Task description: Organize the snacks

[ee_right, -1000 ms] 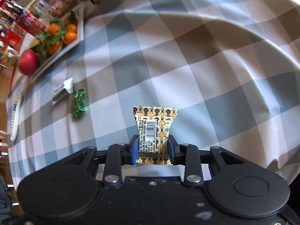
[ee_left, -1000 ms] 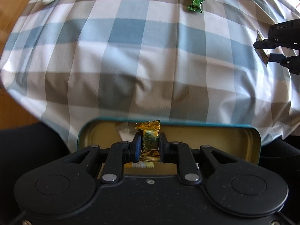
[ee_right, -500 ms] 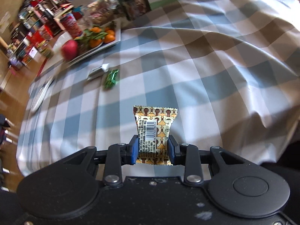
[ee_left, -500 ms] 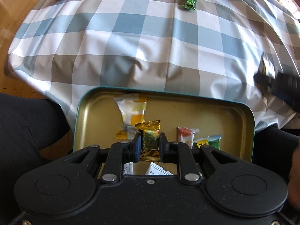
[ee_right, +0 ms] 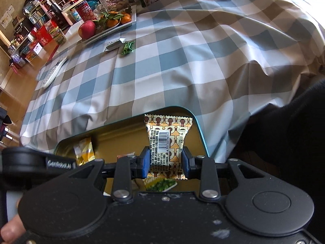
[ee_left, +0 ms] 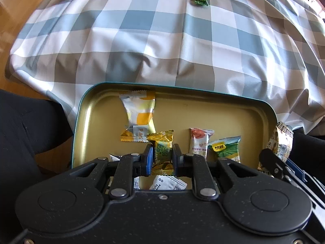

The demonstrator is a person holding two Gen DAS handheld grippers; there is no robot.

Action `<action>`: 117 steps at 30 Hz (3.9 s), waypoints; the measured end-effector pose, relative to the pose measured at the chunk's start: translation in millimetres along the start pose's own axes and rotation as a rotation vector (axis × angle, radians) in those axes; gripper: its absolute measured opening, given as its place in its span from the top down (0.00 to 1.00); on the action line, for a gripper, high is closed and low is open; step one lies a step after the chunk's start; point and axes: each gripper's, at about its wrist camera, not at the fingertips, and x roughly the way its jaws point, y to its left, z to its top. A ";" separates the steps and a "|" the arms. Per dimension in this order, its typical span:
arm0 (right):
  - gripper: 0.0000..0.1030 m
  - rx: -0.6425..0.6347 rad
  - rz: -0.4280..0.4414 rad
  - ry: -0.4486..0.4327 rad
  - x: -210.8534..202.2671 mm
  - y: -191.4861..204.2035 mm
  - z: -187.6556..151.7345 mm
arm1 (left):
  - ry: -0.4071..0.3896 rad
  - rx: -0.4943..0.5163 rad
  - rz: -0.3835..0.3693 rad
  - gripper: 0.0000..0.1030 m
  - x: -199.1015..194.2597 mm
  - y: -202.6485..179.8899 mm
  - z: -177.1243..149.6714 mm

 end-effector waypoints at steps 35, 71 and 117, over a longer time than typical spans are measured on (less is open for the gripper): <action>0.60 -0.084 -0.068 0.117 6.9 28.0 -15.5 | -0.009 -0.011 0.007 0.69 0.0 22.9 -22.6; 0.60 -0.117 0.018 0.425 46.8 31.5 -3.4 | 0.174 0.088 -0.015 0.69 11.7 23.2 -6.8; 0.51 -0.128 -0.107 0.381 159.8 75.9 203.1 | -0.005 -0.012 0.064 0.68 35.4 34.9 226.6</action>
